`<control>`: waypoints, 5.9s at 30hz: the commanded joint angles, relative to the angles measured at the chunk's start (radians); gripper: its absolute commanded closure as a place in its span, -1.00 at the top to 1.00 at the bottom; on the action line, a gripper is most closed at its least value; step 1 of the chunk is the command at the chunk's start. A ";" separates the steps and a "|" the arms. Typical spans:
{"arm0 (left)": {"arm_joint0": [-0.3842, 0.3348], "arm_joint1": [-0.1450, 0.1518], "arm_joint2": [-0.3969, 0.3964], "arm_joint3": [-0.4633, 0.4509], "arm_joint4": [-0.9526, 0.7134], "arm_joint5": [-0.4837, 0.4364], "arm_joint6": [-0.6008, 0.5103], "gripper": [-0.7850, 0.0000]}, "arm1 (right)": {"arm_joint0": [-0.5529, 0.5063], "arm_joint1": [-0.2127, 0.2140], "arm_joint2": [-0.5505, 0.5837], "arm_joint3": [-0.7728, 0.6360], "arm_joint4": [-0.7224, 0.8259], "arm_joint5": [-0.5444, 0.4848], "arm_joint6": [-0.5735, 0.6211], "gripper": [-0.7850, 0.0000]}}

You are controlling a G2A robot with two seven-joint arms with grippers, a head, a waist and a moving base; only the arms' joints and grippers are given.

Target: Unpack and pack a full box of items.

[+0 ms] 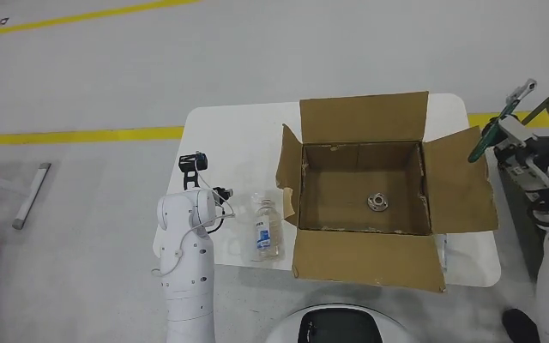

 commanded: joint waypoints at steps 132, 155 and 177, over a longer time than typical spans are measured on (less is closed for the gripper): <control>0.000 0.000 0.000 0.000 0.000 0.000 0.000 1.00 | -0.232 0.233 0.014 -0.067 -1.183 0.224 0.137 -1.00; 0.000 0.000 0.000 0.000 0.000 0.000 0.000 1.00 | -0.082 0.268 -0.006 -0.430 -0.832 0.254 0.187 -1.00; 0.000 0.000 0.000 0.000 0.000 0.000 0.000 1.00 | 0.137 0.286 -0.764 -0.178 -1.544 0.135 0.343 -1.00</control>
